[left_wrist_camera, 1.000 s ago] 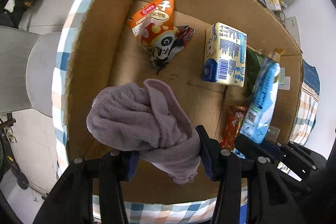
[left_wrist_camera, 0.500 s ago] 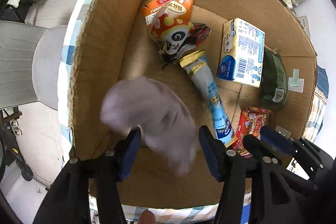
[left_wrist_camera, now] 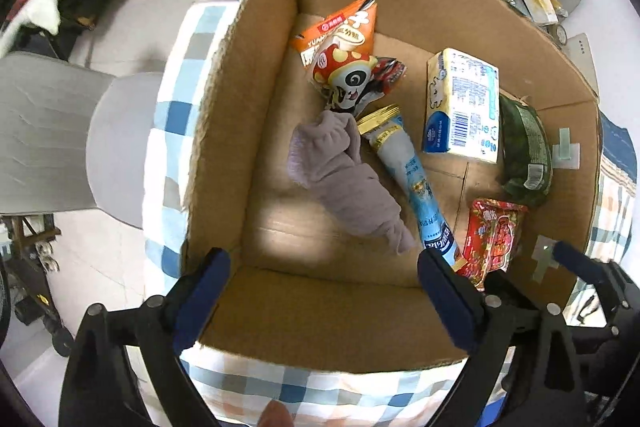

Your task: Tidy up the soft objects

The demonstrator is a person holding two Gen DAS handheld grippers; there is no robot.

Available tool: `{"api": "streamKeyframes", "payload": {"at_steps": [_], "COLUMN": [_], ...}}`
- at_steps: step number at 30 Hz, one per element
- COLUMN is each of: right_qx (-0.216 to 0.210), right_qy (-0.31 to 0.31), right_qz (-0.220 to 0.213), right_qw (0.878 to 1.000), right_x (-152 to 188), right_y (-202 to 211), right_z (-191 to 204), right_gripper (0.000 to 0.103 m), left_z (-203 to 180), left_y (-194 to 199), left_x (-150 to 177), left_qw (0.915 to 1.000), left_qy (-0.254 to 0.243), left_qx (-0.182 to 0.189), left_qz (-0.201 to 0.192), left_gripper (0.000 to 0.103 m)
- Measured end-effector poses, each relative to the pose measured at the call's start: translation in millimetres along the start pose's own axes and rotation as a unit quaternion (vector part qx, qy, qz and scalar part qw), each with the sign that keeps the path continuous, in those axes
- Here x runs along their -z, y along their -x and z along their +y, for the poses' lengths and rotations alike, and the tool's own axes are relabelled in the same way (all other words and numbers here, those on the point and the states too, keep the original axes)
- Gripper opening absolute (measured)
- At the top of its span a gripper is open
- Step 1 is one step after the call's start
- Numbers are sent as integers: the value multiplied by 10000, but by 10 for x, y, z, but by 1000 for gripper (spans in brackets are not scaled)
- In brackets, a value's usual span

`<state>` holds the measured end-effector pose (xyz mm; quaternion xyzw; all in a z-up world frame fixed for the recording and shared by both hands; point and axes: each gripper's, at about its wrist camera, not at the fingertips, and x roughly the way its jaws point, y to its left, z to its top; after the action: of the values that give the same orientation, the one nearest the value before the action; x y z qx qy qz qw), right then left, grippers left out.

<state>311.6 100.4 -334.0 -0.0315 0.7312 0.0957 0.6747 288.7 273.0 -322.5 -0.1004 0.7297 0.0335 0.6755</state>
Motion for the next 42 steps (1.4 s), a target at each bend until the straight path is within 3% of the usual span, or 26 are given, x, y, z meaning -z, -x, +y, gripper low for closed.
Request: {"api": "streamKeyframes", "payload": {"at_steps": [5,19,25,32,38,42], "right_qx": [188,337,286,285,221,218], "right_qy": [-217,-796,-834,-807,-805,-779], "right_qz": [-132,-845,-1329,-2000,-2538,-2742], "right_qw": [9995,9927,9872,9761,9636,9583], "right_x": [233,767,1052,1571,2031,2244], "right_y": [89,636,1074,1754,2308,2582], "right_z": [-131,-374,-365,-299,-289,-258], "right_gripper": [103,103,103,103,103,103], "left_z": [-131,-385,-502,-603,-599,-604], "left_y": [194,675,1074,1710,2176,2347], "left_x": [202,691,1017,1506,1826,1993], "left_qw": [9971,9856,9768,9602,9501,9482], "left_qy": [-217,-438,-582,-734,-675,-724], "left_qx": [-414,-490,-455,-446,-497,-415], "left_qz": [-598,-1559,-2012,-2658,-3004,-3065], "left_gripper": [97,97,97,97,97,97]}}
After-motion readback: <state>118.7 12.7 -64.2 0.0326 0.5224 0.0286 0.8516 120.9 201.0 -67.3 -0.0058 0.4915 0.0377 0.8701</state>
